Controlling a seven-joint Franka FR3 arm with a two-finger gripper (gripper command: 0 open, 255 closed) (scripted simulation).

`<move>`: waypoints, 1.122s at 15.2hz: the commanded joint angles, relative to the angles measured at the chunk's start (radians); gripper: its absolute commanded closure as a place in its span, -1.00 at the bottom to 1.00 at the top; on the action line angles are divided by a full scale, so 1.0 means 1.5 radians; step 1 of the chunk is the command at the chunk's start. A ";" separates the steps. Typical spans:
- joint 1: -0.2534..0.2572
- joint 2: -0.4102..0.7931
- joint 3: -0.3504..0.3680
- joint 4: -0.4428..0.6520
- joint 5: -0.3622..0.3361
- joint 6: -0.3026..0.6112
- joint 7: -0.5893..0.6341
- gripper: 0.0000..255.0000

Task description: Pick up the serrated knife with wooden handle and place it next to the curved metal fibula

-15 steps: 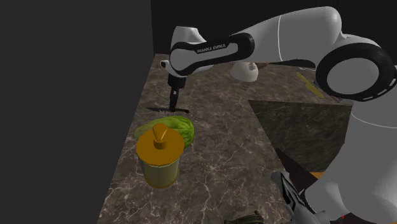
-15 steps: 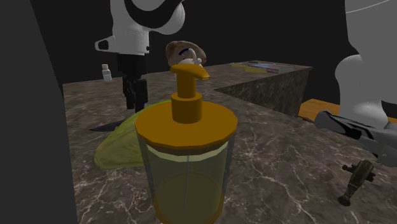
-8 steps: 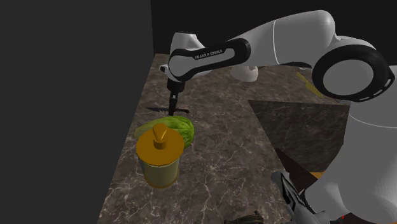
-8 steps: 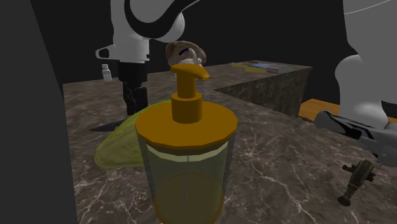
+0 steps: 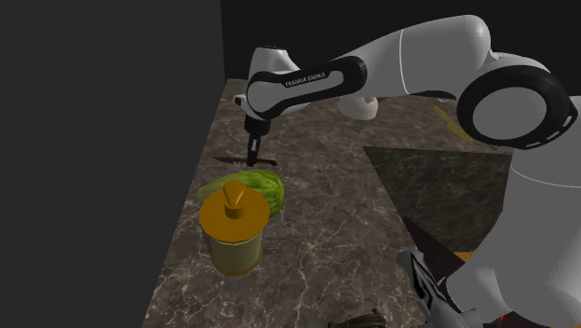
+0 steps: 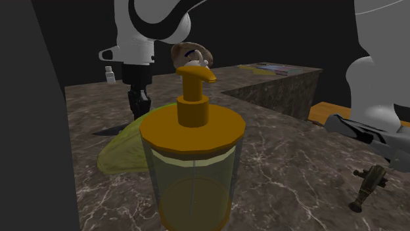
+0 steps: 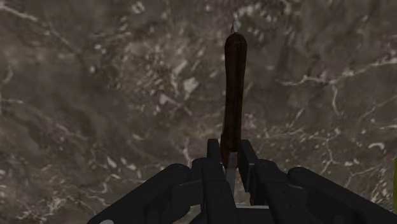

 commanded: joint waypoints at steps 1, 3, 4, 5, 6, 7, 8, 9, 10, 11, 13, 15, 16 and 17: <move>0.000 0.000 0.000 0.000 0.000 0.000 0.000 1.00; 0.000 0.000 0.000 0.000 0.000 0.000 0.000 1.00; 0.000 0.000 0.000 0.000 0.000 0.000 0.000 1.00; 0.000 0.000 0.000 0.000 0.000 0.000 0.000 1.00; 0.000 -0.003 0.000 0.004 0.000 -0.007 0.001 1.00; 0.000 -0.007 0.000 0.008 -0.001 -0.015 0.002 1.00; 0.000 -0.010 0.000 0.012 -0.001 -0.022 0.003 1.00; 0.000 -0.013 0.000 0.017 -0.002 -0.030 0.004 1.00; 0.000 -0.016 0.000 0.022 -0.002 -0.037 0.005 1.00; 0.000 -0.019 -0.001 0.027 -0.002 -0.045 0.006 1.00; 0.000 -0.024 -0.001 0.037 -0.003 -0.061 0.008 1.00; -0.001 -0.029 -0.001 0.048 -0.004 -0.076 0.010 1.00; -0.001 -0.031 -0.001 0.054 -0.004 -0.084 0.011 1.00; -0.001 -0.033 -0.001 0.060 -0.004 -0.092 0.012 1.00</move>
